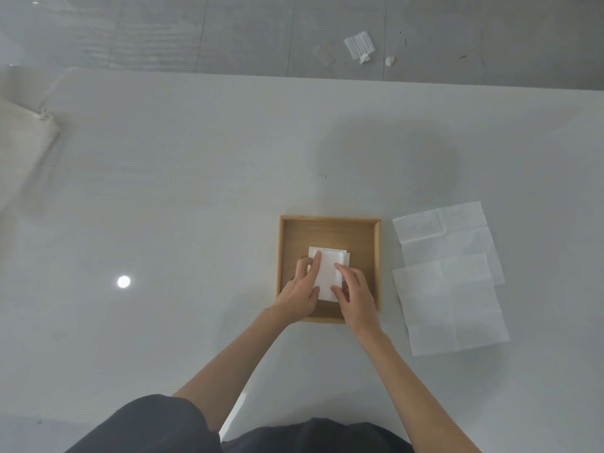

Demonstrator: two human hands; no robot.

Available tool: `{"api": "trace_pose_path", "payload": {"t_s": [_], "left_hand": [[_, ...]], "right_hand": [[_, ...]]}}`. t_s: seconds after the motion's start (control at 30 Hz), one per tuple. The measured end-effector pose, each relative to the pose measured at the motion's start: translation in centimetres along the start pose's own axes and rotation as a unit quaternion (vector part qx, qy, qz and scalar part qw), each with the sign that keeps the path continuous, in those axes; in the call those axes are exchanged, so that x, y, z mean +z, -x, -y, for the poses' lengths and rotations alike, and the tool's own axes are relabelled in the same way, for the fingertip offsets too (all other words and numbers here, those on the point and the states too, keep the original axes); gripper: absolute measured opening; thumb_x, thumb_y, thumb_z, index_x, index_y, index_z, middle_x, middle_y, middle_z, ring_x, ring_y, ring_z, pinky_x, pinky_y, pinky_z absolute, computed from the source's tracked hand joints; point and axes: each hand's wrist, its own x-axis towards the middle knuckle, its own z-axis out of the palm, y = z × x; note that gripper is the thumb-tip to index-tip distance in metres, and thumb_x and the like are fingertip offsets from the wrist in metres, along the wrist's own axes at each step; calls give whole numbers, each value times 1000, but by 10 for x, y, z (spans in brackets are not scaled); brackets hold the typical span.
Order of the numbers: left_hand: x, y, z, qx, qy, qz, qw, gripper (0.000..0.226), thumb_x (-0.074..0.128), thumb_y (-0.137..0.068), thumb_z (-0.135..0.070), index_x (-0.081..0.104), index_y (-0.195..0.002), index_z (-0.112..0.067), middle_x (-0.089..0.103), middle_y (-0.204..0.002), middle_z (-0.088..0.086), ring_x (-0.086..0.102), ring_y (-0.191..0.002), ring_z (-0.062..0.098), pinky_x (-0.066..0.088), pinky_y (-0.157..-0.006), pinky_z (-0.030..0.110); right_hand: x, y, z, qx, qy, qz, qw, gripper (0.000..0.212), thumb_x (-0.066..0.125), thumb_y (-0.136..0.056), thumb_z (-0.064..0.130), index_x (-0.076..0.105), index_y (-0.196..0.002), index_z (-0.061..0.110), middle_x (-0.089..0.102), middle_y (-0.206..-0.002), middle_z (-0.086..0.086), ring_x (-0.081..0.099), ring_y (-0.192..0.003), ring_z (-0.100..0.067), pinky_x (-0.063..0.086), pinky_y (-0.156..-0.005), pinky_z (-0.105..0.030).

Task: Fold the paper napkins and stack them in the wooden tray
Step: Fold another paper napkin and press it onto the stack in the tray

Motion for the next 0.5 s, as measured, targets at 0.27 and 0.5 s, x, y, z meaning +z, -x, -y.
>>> {"api": "trace_pose_path", "payload": {"t_s": [0.27,0.5], "left_hand": [[5,3,-9,-13,-68,-16,997,81,45,-98,-4,-3,-160,-22,26,-147,12,51,-60,29,42,-49,35],[12,7,-18,-62,-129,-43,989,82,48,-92,-27,2,-160,-25,17,-159,9,62,-102,35,42,-58,33]], "right_hand": [[6,1,6,6,129,-25,991,51,65,-99,16,50,-147,16,55,-129,-11,65,-98,-27,56,-78,-33],[21,14,-4,-1,317,-117,941,60,70,-94,34,50,-150,24,59,-134,-21,60,-89,-34,57,-72,-43]]}}
